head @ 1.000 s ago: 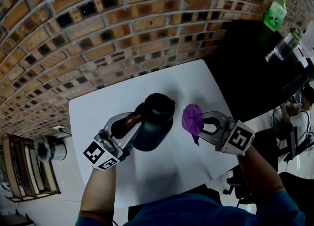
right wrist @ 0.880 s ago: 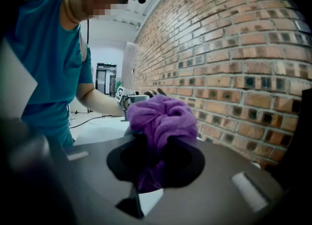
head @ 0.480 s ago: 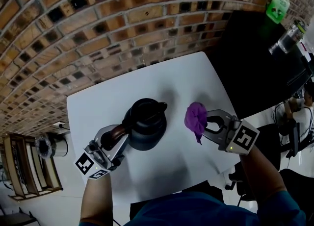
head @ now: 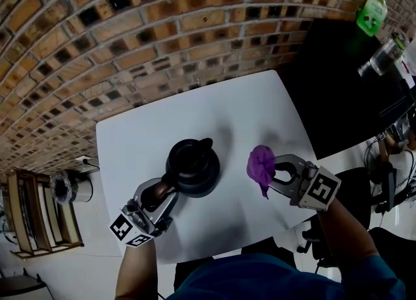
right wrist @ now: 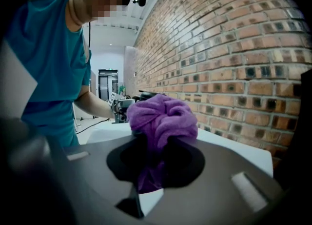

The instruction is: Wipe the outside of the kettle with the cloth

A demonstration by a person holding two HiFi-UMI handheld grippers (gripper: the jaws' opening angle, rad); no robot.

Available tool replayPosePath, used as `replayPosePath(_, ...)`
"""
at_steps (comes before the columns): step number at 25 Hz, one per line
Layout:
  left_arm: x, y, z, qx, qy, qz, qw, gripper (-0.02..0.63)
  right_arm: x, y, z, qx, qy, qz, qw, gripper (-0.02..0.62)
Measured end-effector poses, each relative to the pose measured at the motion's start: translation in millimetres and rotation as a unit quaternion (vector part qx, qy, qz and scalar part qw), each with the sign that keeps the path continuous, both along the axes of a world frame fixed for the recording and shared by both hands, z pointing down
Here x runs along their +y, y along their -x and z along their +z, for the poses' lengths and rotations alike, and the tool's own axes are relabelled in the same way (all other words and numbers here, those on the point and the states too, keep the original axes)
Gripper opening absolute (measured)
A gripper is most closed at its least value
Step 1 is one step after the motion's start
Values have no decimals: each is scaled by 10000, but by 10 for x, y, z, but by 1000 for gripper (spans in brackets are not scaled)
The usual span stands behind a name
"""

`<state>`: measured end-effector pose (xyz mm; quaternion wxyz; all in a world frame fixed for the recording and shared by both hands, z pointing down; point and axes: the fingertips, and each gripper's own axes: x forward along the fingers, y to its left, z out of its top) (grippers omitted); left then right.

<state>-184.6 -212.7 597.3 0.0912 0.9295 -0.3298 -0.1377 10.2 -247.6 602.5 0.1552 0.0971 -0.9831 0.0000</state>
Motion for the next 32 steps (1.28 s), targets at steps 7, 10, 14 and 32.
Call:
replayPosePath(7, 221, -121, 33, -269, 40, 136, 9995, 165, 96, 47, -54, 2, -15, -50, 10000, 64)
replayPosePath(10, 320, -141, 57, -276, 60, 219, 9994, 177, 132, 94, -60, -6, -33, -67, 10000, 64)
replayPosePath(14, 436, -128, 148, -420, 265, 215, 9985, 274, 226, 173, -52, 40, -45, -145, 9999, 64)
replayPosePath(32, 1223, 164, -753, -699, 940, -1084, 9872, 277, 528, -398, -878, -238, 100, -273, 9993, 64)
